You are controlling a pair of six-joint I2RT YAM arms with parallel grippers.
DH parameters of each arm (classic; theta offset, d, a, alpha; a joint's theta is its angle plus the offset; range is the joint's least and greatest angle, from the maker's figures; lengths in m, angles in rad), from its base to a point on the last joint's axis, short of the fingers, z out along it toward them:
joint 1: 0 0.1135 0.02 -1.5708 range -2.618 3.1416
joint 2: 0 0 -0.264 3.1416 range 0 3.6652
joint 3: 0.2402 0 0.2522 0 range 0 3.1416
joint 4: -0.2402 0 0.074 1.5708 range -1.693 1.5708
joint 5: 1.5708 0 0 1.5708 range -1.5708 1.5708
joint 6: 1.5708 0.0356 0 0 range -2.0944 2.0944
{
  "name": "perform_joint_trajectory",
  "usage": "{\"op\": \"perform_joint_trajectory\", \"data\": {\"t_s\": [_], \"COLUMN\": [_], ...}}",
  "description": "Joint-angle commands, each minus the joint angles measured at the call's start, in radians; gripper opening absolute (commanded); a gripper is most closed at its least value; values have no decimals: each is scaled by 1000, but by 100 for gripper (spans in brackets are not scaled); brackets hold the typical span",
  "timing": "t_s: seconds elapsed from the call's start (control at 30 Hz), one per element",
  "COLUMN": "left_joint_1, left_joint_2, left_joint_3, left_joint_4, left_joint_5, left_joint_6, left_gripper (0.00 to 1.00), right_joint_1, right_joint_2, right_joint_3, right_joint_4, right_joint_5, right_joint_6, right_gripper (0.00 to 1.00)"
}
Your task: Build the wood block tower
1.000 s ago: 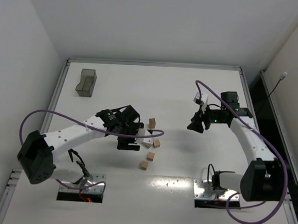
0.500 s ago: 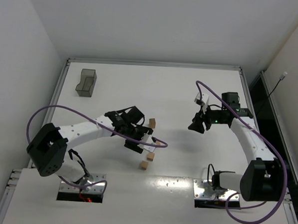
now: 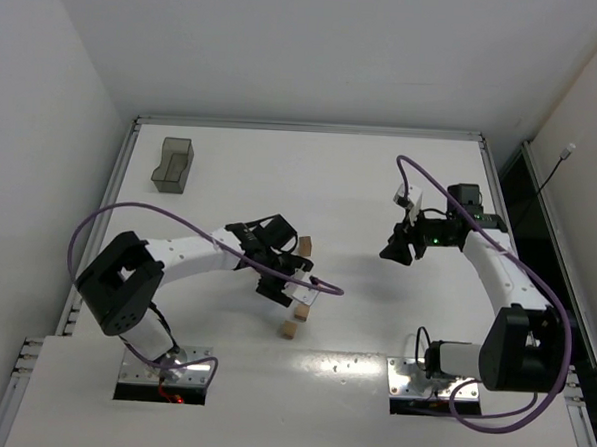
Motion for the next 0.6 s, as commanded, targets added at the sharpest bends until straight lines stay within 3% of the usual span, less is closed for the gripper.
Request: {"op": "perform_joint_trajectory", "data": {"t_s": [0.0, 0.47, 0.57], "left_joint_1": [9, 109, 109], "left_joint_2": [39, 174, 183], "left_joint_3": [32, 129, 129], "left_joint_4": [37, 16, -6], "left_joint_5": [58, 99, 99], "left_joint_6": [30, 41, 67], "left_gripper": [60, 59, 49], "right_joint_1": [-15, -24, -33], "right_joint_2": [9, 31, 40], "right_joint_3": [7, 7, 7], "right_joint_4": [1, 1, 1], "right_joint_5": [-47, -56, -56], "right_joint_6": [-21, -30, -30], "right_gripper": [48, 48, 48]}}
